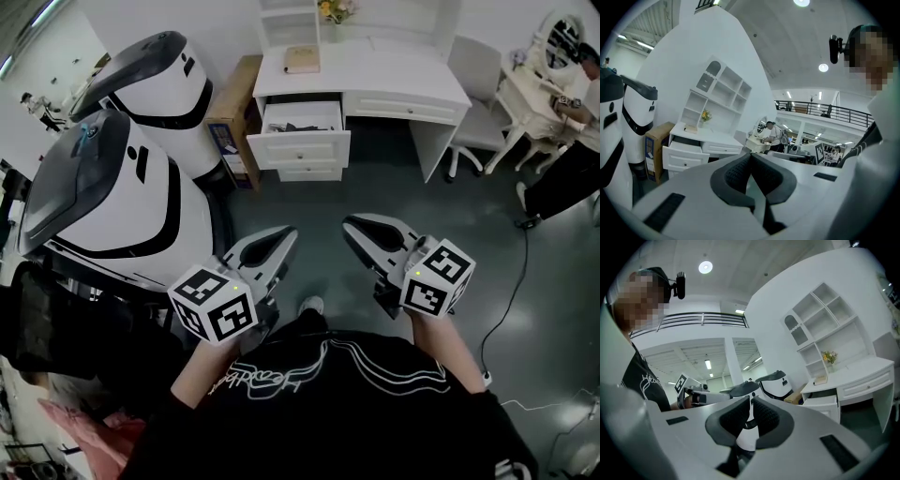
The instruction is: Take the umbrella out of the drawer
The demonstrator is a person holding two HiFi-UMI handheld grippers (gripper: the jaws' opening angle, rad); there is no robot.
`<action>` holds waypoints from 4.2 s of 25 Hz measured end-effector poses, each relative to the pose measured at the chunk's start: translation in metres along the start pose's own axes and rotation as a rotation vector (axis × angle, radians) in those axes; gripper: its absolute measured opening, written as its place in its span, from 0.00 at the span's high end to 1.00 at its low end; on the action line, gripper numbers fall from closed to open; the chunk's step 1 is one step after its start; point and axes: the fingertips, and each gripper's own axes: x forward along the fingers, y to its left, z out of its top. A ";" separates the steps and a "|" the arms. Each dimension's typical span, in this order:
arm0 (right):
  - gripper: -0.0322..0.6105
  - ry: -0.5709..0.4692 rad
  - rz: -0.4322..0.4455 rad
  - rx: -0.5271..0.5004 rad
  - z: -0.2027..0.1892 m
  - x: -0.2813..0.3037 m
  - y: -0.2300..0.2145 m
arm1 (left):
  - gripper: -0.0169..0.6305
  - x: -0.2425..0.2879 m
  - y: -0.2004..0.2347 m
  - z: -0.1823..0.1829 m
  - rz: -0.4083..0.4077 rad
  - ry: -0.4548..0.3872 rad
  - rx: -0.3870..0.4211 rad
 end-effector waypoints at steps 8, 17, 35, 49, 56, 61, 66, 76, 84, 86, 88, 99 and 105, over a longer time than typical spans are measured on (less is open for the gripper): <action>0.87 0.004 -0.015 0.044 -0.003 0.019 -0.047 | 0.94 0.033 0.039 0.004 0.005 0.015 -0.017; 0.87 0.020 -0.076 0.083 0.004 0.071 -0.140 | 0.94 0.103 0.119 0.024 -0.014 0.058 -0.055; 0.86 0.151 -0.116 0.100 0.038 0.242 -0.366 | 0.94 0.284 0.358 0.087 -0.012 0.149 -0.165; 0.67 0.377 -0.024 -0.003 0.006 0.330 -0.474 | 0.94 0.335 0.464 0.096 0.123 0.156 -0.235; 0.59 0.578 0.120 -0.085 -0.028 0.395 -0.544 | 0.94 0.376 0.529 0.108 0.201 0.193 -0.283; 0.59 0.744 0.184 -0.197 -0.074 0.431 -0.585 | 0.94 0.394 0.568 0.107 0.237 0.209 -0.326; 0.58 0.924 0.256 -0.353 -0.133 0.456 -0.613 | 0.94 0.401 0.605 0.103 0.269 0.208 -0.351; 0.58 1.189 0.373 -0.548 -0.233 0.485 -0.653 | 0.94 0.394 0.656 0.090 0.352 0.207 -0.428; 0.58 1.304 0.420 -0.649 -0.289 0.493 -0.670 | 0.94 0.380 0.679 0.069 0.410 0.224 -0.471; 0.58 1.318 0.424 -0.668 -0.295 0.496 -0.672 | 0.94 0.377 0.684 0.067 0.423 0.219 -0.480; 0.58 1.333 0.421 -0.672 -0.301 0.498 -0.673 | 0.94 0.374 0.687 0.066 0.431 0.216 -0.488; 0.58 1.405 0.418 -0.669 -0.313 0.500 -0.676 | 0.94 0.361 0.693 0.059 0.461 0.203 -0.512; 0.61 1.424 0.400 -0.676 -0.311 0.501 -0.675 | 0.94 0.354 0.688 0.057 0.466 0.206 -0.512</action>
